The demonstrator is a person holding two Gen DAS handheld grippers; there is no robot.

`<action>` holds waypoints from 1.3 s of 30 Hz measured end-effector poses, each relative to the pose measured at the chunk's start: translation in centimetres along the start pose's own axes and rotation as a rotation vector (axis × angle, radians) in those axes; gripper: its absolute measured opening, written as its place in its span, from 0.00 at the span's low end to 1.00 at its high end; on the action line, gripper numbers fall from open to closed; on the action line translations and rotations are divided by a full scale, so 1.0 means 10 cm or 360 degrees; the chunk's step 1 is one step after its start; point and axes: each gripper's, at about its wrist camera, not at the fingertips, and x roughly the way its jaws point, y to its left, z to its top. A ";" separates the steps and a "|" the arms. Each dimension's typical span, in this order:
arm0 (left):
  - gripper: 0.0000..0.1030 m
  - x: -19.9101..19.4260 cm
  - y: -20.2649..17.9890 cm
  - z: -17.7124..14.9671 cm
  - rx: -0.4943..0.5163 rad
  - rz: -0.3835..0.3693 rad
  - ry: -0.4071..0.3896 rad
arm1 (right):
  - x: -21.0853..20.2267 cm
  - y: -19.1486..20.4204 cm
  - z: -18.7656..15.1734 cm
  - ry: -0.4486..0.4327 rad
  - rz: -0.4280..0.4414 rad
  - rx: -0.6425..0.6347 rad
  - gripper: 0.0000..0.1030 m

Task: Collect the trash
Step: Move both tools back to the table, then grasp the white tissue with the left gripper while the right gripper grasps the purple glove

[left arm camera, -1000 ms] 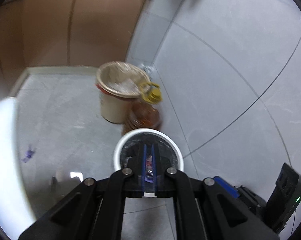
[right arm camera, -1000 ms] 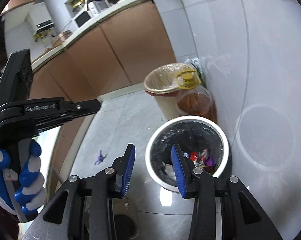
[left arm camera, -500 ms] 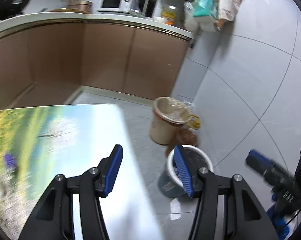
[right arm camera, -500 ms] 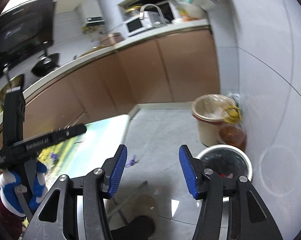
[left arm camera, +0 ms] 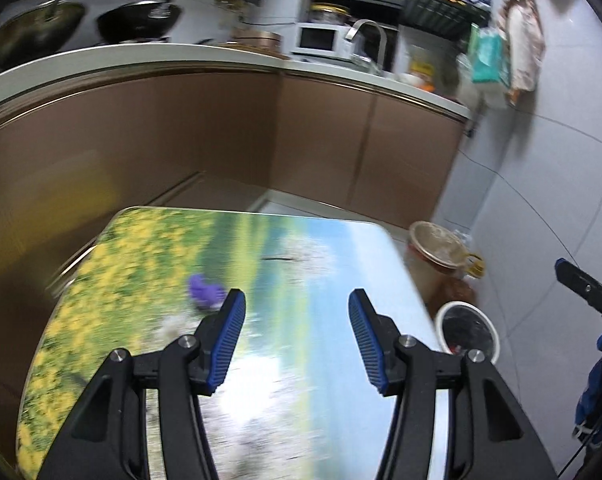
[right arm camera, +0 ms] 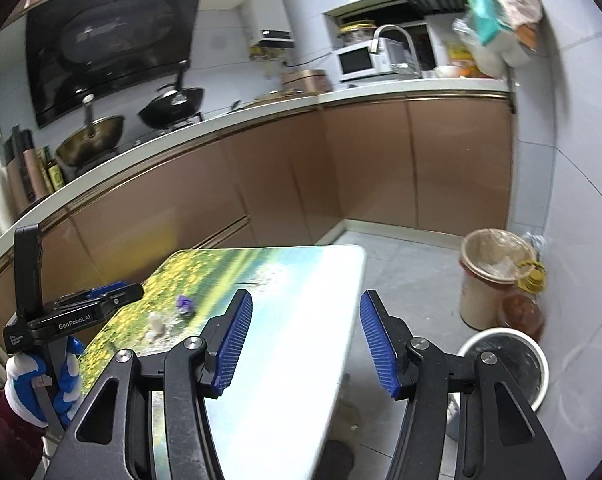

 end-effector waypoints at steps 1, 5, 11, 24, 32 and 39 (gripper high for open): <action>0.50 -0.04 0.16 -0.02 -0.0025 0.0026 -0.0004 | 0.03 0.07 0.01 0.0009 0.0015 -0.0017 0.55; 0.53 -0.07 0.69 -0.17 -0.0101 0.0107 0.0033 | 0.23 0.32 0.04 0.0057 0.0058 -0.0074 0.55; 0.53 0.15 1.19 -0.49 -0.0145 0.0156 0.0169 | 0.78 0.66 -0.01 0.0180 0.0133 -0.0134 0.57; 0.52 1.05 1.31 -0.62 -0.0102 0.0048 0.0323 | 2.44 1.53 -0.23 0.0520 0.0349 -0.0324 0.57; 0.26 1.34 1.46 -0.67 -0.0137 0.0034 0.0386 | 3.17 1.94 -0.40 0.0661 0.0443 -0.0410 0.57; 0.14 1.33 1.45 -0.69 -0.0140 0.0011 0.0366 | 3.53 2.16 -0.54 0.0726 0.0472 -0.0469 0.54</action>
